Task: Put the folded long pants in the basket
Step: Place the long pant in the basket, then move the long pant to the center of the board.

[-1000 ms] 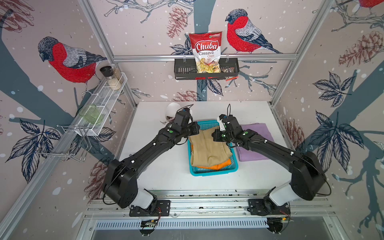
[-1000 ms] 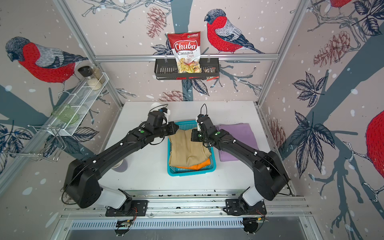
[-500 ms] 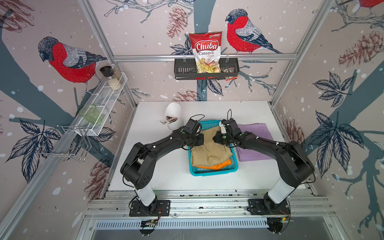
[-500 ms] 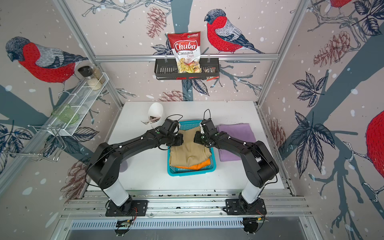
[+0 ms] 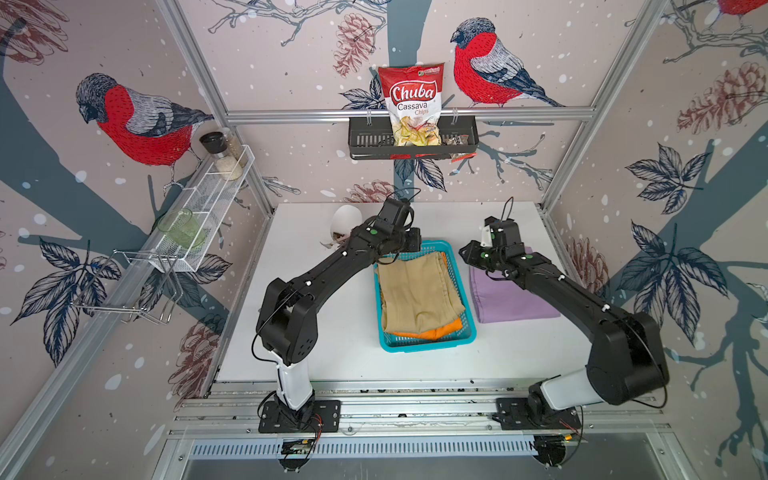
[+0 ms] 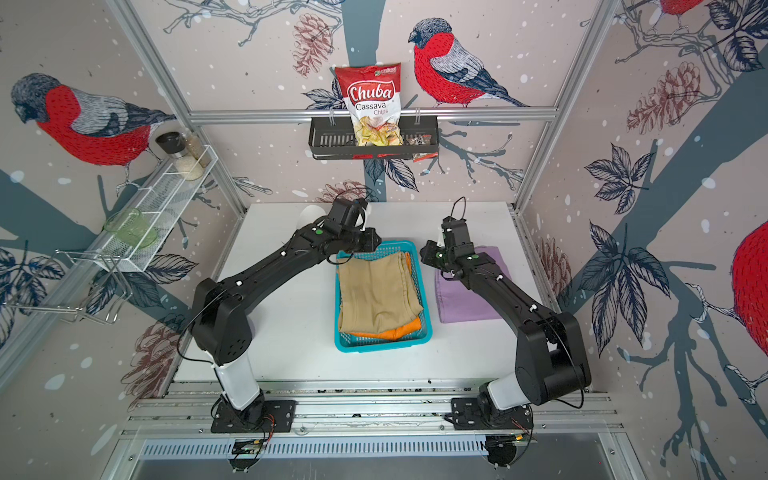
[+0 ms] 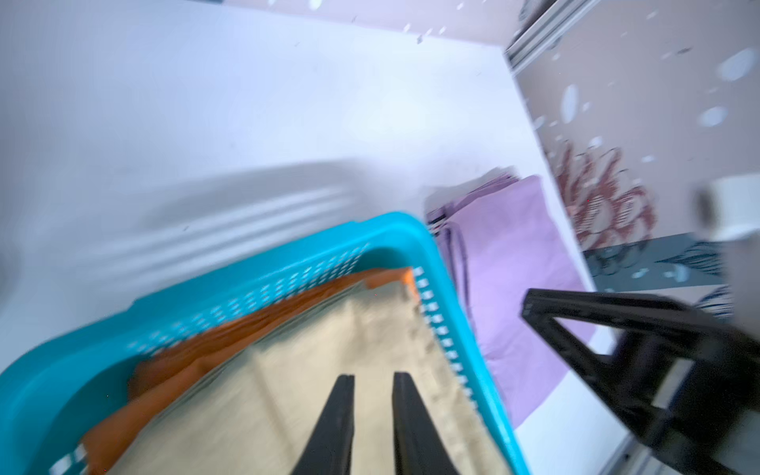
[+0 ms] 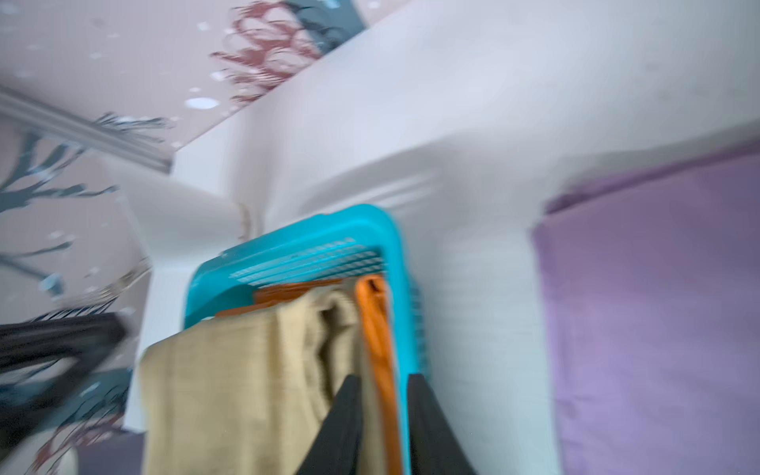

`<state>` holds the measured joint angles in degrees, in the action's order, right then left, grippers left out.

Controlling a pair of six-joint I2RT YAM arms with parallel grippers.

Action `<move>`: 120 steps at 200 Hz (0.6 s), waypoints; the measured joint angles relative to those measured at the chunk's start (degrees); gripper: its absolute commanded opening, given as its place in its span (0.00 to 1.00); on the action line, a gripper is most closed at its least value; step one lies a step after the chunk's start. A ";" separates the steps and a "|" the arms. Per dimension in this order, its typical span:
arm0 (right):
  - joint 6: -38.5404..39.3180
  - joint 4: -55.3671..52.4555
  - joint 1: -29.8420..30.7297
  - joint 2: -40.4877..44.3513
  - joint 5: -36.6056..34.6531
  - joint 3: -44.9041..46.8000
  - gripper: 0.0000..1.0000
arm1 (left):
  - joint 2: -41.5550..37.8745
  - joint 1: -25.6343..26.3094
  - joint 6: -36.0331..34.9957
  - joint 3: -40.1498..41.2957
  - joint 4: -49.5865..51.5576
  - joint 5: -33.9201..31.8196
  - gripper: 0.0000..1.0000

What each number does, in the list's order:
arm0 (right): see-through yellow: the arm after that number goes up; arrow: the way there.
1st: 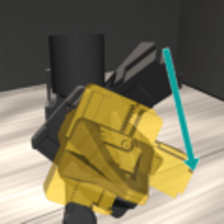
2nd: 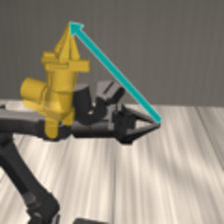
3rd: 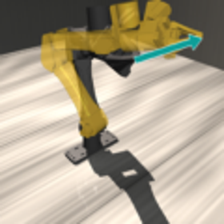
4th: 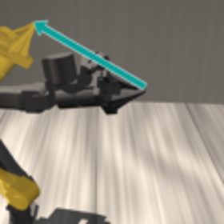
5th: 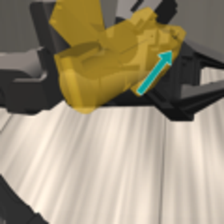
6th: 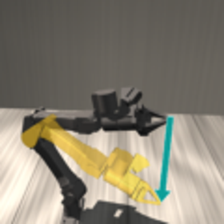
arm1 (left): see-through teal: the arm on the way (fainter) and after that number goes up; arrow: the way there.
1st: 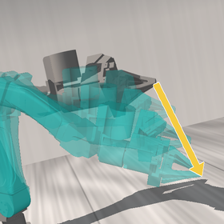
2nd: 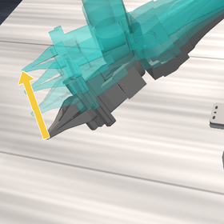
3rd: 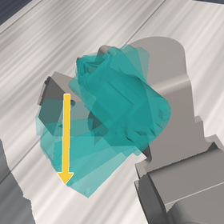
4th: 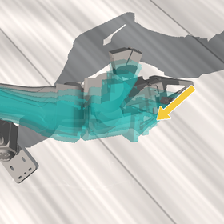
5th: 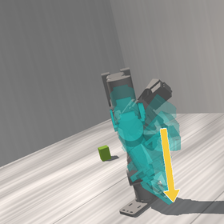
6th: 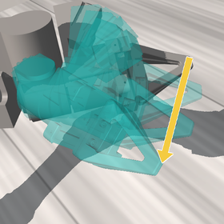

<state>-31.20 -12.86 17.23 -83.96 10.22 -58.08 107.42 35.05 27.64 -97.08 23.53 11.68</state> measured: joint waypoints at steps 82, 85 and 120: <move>-0.04 -0.15 -8.81 -4.42 -2.99 10.97 0.33 | 30.32 6.82 8.07 -38.99 -0.52 15.08 0.45; -0.42 0.17 -9.09 -4.96 -2.97 11.15 0.33 | 31.19 7.15 8.57 -39.91 -0.55 15.52 0.45; -2.25 5.29 -12.13 -9.16 -0.85 12.35 0.33 | 36.41 8.92 13.00 -41.70 -0.72 17.79 0.47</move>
<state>-33.45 -7.57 5.10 -93.12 9.37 -45.74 143.83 43.97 40.64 -138.78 22.81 29.47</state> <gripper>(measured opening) 0.332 0.463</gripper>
